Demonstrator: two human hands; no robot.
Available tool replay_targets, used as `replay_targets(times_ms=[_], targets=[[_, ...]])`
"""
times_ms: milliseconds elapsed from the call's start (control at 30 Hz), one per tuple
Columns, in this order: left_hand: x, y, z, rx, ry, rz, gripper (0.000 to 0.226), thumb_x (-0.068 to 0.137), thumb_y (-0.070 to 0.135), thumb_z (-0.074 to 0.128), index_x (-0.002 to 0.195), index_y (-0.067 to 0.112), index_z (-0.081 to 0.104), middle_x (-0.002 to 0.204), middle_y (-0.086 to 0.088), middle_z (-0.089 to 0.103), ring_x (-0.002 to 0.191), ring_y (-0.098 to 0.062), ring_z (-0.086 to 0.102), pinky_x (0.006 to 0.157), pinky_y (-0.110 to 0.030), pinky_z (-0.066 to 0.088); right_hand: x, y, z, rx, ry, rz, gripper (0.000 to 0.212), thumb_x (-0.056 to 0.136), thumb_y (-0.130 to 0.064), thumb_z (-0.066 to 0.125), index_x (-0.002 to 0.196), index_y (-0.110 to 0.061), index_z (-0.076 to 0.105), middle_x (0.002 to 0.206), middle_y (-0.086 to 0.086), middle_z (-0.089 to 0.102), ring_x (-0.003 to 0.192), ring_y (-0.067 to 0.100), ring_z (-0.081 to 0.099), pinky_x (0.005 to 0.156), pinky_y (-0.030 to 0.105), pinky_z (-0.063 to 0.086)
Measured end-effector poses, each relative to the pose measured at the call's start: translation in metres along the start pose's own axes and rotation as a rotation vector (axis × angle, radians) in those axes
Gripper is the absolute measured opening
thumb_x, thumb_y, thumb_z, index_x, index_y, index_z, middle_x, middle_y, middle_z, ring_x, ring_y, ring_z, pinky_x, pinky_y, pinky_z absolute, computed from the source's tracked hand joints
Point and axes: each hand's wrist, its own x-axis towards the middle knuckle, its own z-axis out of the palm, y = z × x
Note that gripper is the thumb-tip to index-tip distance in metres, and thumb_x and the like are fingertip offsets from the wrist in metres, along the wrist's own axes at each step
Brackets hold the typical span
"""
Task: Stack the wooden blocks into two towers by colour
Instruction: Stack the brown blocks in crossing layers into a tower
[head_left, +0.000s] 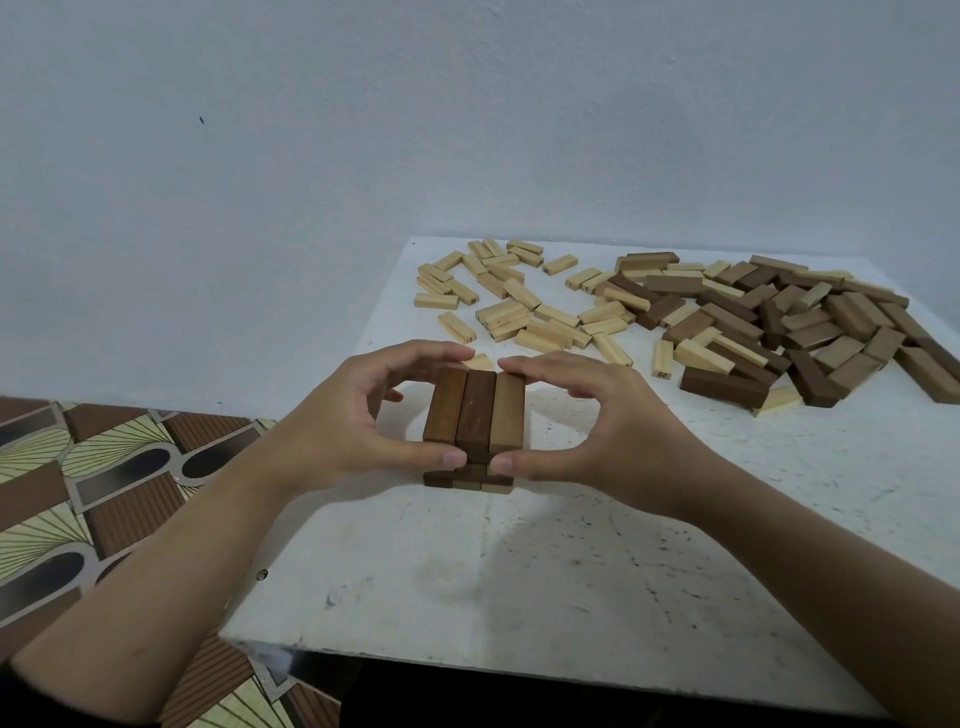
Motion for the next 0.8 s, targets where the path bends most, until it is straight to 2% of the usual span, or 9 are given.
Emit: replay_targets(times_ms=[100, 233, 333, 400, 500, 567, 700, 800], targets=[[0.001, 0.001, 0.000, 0.009, -0.005, 0.000, 0.078, 0.064, 0.045, 0.089, 0.136, 0.039, 0.058, 0.135, 0.012, 0.065, 0.134, -0.012, 0.054, 0.098, -0.038, 0.037, 0.000, -0.001, 0.000, -0.001, 0.004, 0.004, 0.088, 0.061, -0.065, 0.079, 0.143, -0.042, 0.053, 0.140, -0.026, 0.054, 0.126, -0.014, 0.040, 0.102, 0.016, 0.033], [0.001, 0.003, -0.001, 0.012, -0.013, -0.007, 0.079, 0.064, 0.046, 0.089, 0.136, 0.040, 0.058, 0.133, 0.012, 0.065, 0.133, -0.012, 0.054, 0.097, -0.036, 0.037, -0.001, 0.000, 0.000, 0.016, 0.006, -0.003, 0.088, 0.061, -0.064, 0.079, 0.142, -0.041, 0.054, 0.134, -0.028, 0.054, 0.122, -0.019, 0.041, 0.095, 0.007, 0.031], [0.000, 0.004, -0.002, 0.007, -0.021, -0.008, 0.081, 0.063, 0.046, 0.089, 0.137, 0.040, 0.057, 0.133, 0.012, 0.065, 0.134, -0.012, 0.054, 0.097, -0.036, 0.037, -0.001, 0.000, 0.000, 0.016, 0.004, -0.003, 0.090, 0.061, -0.065, 0.078, 0.143, -0.041, 0.053, 0.135, -0.028, 0.054, 0.123, -0.019, 0.040, 0.096, 0.008, 0.032], [-0.001, 0.005, -0.002, 0.002, -0.031, -0.007, 0.081, 0.064, 0.046, 0.089, 0.138, 0.040, 0.056, 0.134, 0.012, 0.064, 0.135, -0.012, 0.053, 0.097, -0.036, 0.038, -0.001, 0.000, 0.000, 0.015, 0.000, 0.007, 0.091, 0.060, -0.067, 0.078, 0.143, -0.042, 0.052, 0.138, -0.029, 0.052, 0.124, -0.020, 0.038, 0.101, 0.014, 0.033], [-0.002, 0.008, -0.004, -0.022, -0.027, 0.011, 0.078, 0.067, 0.052, 0.086, 0.138, 0.043, 0.055, 0.136, 0.010, 0.063, 0.136, -0.017, 0.051, 0.095, -0.036, 0.037, -0.002, 0.001, 0.001, 0.014, -0.004, 0.042, 0.094, 0.058, -0.079, 0.075, 0.143, -0.050, 0.047, 0.146, -0.031, 0.046, 0.134, -0.012, 0.035, 0.114, 0.035, 0.035], [-0.002, 0.014, -0.004, -0.068, -0.007, 0.021, 0.072, 0.070, 0.053, 0.084, 0.136, 0.040, 0.058, 0.135, 0.007, 0.064, 0.136, -0.020, 0.051, 0.095, -0.037, 0.038, -0.003, 0.001, 0.000, 0.024, 0.001, 0.061, 0.095, 0.057, -0.087, 0.069, 0.143, -0.054, 0.045, 0.150, -0.032, 0.041, 0.140, -0.007, 0.033, 0.117, 0.046, 0.035], [0.003, 0.029, -0.003, -0.130, 0.086, 0.064, 0.046, 0.081, 0.040, 0.076, 0.124, 0.028, 0.068, 0.128, 0.003, 0.068, 0.127, -0.020, 0.059, 0.094, -0.039, 0.044, -0.002, 0.000, -0.006, 0.087, 0.076, 0.059, 0.069, 0.075, -0.080, 0.058, 0.136, -0.049, 0.056, 0.140, -0.033, 0.052, 0.131, -0.010, 0.043, 0.115, 0.041, 0.040], [0.010, 0.045, -0.001, -0.176, 0.160, 0.085, 0.026, 0.089, 0.030, 0.076, 0.114, 0.021, 0.073, 0.118, 0.004, 0.072, 0.115, -0.014, 0.064, 0.090, -0.030, 0.051, -0.003, 0.001, -0.015, 0.146, 0.168, 0.080, 0.053, 0.077, -0.070, 0.054, 0.121, -0.043, 0.066, 0.125, -0.028, 0.063, 0.120, -0.009, 0.053, 0.111, 0.035, 0.045]])
